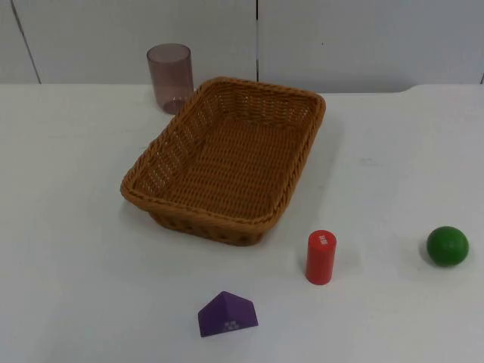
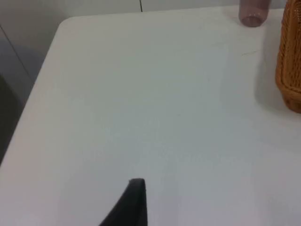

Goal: Pick up the basket with the left hand and place the triangular block into the basket with the right hand.

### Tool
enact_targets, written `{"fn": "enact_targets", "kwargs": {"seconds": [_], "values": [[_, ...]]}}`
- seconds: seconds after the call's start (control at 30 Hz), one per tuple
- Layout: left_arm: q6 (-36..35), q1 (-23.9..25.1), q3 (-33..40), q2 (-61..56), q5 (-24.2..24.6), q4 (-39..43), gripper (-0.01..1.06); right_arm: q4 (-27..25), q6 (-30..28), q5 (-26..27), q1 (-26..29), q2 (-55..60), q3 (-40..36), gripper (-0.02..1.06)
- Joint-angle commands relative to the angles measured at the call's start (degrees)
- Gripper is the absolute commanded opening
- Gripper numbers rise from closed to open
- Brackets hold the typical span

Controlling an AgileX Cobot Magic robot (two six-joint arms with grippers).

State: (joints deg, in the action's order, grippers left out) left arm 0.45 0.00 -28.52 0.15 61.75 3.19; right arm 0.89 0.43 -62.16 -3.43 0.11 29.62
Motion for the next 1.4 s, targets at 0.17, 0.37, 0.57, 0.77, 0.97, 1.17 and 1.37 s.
{"fn": "enact_targets", "kwargs": {"seconds": [0.17,0.37,0.57,0.77,0.97,1.17,1.37], "values": [[-0.5,-0.3,0.3,-0.1,-0.5,3.3,1.05,0.1,0.1,0.5,0.0,-0.1,-0.1,1.05],[-0.1,-0.3,0.3,-0.1,-0.5,2.3,1.05,0.1,0.1,0.5,0.0,-0.1,-0.1,1.05],[0.7,-0.3,0.3,-0.1,-0.4,1.4,1.05,0.1,0.1,0.5,0.0,-0.1,-0.1,1.05],[-0.8,-0.3,0.3,-0.1,-0.2,0.3,1.05,-0.1,0.1,0.5,0.0,-0.1,-0.1,1.05],[-1.3,-0.3,0.3,-0.1,-0.2,0.3,1.05,0.1,0.1,0.5,0.0,-0.1,-0.1,1.05],[-3.9,-0.3,-1.8,4.1,-1.0,0.4,1.05,0.2,0.8,0.6,0.2,0.7,2.3,1.05],[-5.4,-0.3,-7.5,19.2,-14.3,0.3,1.05,0.0,2.6,4.3,0.2,12.4,8.9,1.05]]}}
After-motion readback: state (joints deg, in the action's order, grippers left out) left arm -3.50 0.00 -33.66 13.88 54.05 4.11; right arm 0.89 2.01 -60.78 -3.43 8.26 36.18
